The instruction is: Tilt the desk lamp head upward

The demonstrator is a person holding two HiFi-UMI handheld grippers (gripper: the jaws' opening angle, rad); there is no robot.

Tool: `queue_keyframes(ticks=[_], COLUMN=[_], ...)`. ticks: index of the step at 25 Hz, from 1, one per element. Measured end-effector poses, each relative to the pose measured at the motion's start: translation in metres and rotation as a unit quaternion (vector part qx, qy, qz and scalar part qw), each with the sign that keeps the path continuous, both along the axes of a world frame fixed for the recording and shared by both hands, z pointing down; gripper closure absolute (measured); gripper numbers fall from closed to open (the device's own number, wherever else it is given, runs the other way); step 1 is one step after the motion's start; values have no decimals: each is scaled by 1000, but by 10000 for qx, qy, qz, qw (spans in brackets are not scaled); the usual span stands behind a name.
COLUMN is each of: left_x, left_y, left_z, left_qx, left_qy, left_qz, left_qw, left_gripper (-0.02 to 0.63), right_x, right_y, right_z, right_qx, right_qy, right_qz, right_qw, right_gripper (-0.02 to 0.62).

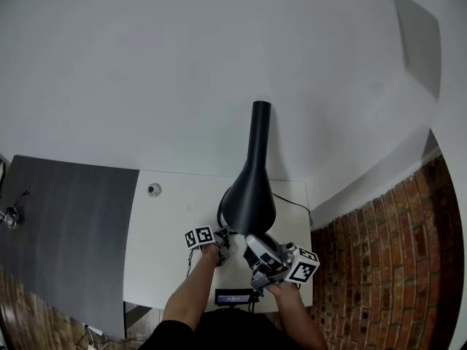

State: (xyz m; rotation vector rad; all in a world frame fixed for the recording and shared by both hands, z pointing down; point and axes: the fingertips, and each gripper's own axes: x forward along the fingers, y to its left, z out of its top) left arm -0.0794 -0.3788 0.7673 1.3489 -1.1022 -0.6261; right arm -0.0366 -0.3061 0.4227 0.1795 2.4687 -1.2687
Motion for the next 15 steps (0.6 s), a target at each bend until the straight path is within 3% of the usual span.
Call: queue_keyframes(ticks=[15], left_x=[-2], left_y=[1], left_z=[3], left_qx=[5], left_qy=[5], left_qz=[-2], left_qw=[10000], left_gripper=[595], right_x=[1], right_y=[8], right_z=[-20], right_qx=[340], right_qy=[-38], right_qz=[-26], right_qw=[9994], right_gripper=[451])
